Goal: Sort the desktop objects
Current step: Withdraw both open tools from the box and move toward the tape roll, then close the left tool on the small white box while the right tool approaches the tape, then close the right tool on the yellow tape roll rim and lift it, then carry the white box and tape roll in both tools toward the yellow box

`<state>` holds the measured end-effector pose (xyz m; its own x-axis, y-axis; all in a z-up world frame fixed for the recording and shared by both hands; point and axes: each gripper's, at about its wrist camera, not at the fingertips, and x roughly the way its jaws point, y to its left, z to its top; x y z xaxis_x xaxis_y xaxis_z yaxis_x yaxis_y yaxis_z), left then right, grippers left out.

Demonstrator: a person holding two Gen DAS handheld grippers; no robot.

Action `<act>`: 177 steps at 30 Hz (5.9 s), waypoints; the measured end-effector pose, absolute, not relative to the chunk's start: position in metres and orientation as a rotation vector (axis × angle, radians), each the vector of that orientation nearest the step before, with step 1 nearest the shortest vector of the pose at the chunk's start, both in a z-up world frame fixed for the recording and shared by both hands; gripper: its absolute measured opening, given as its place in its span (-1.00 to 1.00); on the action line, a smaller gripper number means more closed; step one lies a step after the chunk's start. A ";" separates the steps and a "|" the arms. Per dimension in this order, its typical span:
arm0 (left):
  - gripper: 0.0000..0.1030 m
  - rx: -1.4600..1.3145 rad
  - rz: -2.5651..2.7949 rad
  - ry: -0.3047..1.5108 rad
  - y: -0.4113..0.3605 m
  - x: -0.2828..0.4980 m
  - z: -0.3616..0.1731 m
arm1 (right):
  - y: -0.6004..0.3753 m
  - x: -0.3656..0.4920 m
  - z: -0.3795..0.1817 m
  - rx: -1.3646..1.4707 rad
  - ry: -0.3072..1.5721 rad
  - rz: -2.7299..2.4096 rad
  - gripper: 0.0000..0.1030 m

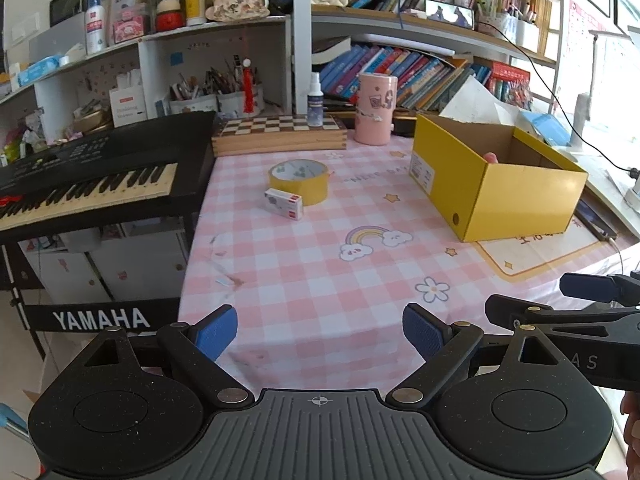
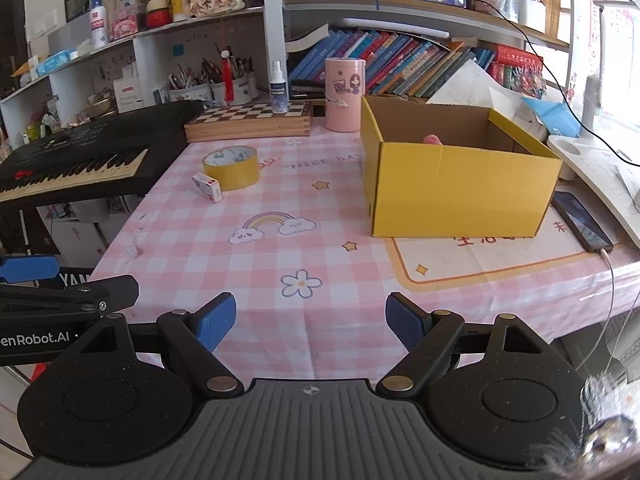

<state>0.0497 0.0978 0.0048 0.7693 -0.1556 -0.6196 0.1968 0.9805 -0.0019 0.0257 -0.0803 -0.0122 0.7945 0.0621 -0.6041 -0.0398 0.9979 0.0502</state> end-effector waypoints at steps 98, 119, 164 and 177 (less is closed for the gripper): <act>0.01 -0.051 -0.034 0.766 0.122 0.262 -0.048 | 0.004 0.354 -0.044 -0.104 0.751 0.434 0.81; 0.01 -0.080 0.045 0.698 0.145 0.211 -0.010 | 0.012 0.358 -0.054 -0.135 0.697 0.415 0.73; 0.01 -0.006 -0.400 0.645 0.107 0.052 0.015 | -0.094 0.037 -0.003 0.040 0.655 0.103 0.73; 0.01 0.032 -0.535 0.642 0.068 0.053 0.013 | -0.130 0.010 -0.005 0.086 0.671 -0.039 0.73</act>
